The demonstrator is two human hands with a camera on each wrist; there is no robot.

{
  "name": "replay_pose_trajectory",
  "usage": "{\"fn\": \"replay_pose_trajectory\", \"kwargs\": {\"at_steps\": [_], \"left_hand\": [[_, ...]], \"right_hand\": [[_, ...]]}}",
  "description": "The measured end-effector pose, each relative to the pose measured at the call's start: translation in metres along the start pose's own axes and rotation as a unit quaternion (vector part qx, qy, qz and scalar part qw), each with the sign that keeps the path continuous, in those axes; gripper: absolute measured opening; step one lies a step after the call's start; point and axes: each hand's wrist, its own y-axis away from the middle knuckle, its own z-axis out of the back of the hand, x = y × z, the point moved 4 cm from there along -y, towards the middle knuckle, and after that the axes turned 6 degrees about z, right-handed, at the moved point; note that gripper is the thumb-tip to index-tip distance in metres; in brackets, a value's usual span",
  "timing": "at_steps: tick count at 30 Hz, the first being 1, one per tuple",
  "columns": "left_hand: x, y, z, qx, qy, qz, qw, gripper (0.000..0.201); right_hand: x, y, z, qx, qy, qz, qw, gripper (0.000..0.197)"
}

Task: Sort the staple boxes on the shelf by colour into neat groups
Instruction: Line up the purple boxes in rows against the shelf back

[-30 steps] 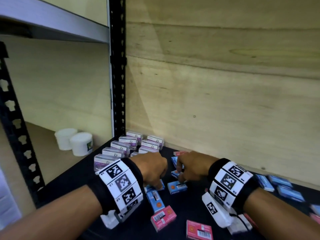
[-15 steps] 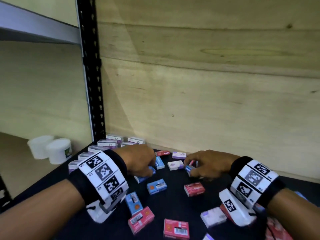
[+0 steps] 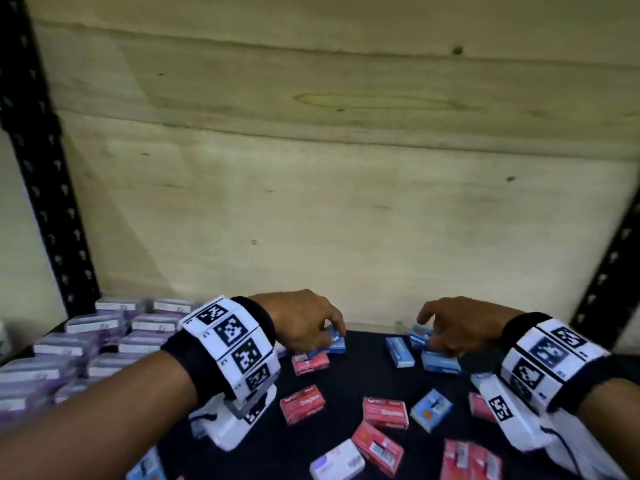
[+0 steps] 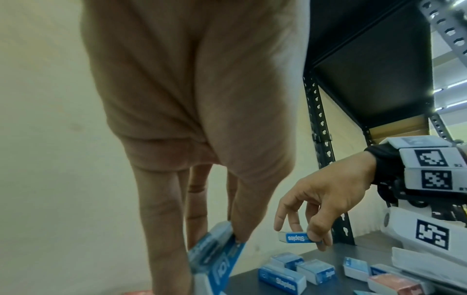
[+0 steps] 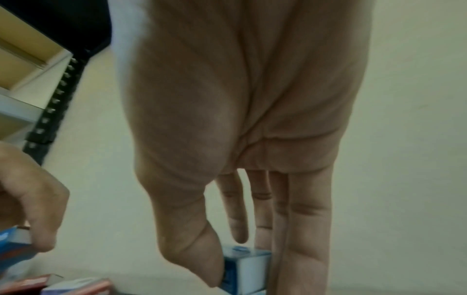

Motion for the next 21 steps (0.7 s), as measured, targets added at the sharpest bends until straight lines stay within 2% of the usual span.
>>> {"fn": "replay_pose_trajectory", "kwargs": {"at_steps": [5, 10, 13, 18, 21], "left_hand": [[-0.033, -0.048, -0.009, 0.026, -0.005, -0.032, 0.999, 0.034], [-0.052, -0.079, -0.023, 0.042, -0.014, -0.011, 0.999, 0.038], [-0.055, -0.088, -0.029, 0.04, -0.031, 0.012, 0.999, 0.04], [-0.057, -0.094, -0.031, 0.032, -0.048, 0.026, 0.998, 0.036], [-0.057, -0.094, -0.03, 0.024, -0.052, 0.029, 0.998, 0.039]], "right_hand": [[-0.027, -0.001, -0.005, 0.013, 0.069, -0.019, 0.997, 0.039], [-0.042, -0.007, -0.009, 0.007, 0.073, -0.04, 0.996, 0.038], [-0.046, -0.009, -0.011, 0.021, 0.072, -0.064, 0.995, 0.041], [-0.05, -0.012, -0.013, 0.044, 0.097, -0.093, 0.99, 0.025], [-0.054, -0.013, -0.015, 0.045, 0.112, -0.115, 0.986, 0.025]]}}
